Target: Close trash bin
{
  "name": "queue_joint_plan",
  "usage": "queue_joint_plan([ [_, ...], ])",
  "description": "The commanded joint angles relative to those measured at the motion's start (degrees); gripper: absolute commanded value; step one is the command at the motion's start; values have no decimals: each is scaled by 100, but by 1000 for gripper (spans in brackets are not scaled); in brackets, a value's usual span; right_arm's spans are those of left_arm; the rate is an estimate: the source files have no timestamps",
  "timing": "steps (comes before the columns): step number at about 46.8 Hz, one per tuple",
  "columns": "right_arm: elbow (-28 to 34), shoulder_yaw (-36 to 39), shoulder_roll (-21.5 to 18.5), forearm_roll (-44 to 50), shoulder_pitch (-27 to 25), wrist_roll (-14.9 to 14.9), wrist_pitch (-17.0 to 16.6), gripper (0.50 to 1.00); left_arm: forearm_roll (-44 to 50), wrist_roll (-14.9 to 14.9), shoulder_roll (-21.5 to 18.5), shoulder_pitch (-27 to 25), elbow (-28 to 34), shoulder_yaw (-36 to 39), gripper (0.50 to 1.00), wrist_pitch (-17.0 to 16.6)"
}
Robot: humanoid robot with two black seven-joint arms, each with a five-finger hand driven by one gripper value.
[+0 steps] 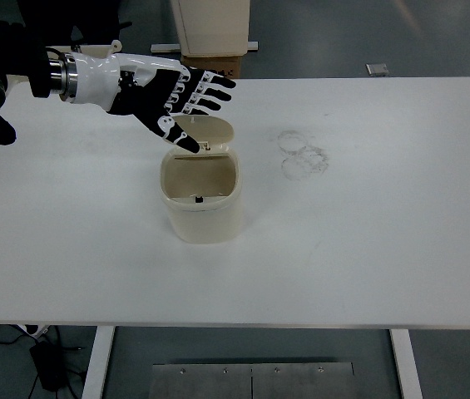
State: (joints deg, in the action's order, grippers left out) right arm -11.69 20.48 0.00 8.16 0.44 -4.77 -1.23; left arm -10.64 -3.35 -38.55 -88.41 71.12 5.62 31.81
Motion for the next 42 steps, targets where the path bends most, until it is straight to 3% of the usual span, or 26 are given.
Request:
queue_joint_plan([
  [1, 0, 0, 0, -7, 0, 3, 0, 993, -17, 1, -117, -10, 287, 27, 1000, 0],
  [8, 0, 0, 0, -7, 0, 3, 0, 993, -52, 1, -170, -45, 561, 176, 1000, 0],
  [42, 0, 0, 0, 2, 0, 3, 0, 993, -210, 1, -153, -63, 780, 686, 1000, -9],
])
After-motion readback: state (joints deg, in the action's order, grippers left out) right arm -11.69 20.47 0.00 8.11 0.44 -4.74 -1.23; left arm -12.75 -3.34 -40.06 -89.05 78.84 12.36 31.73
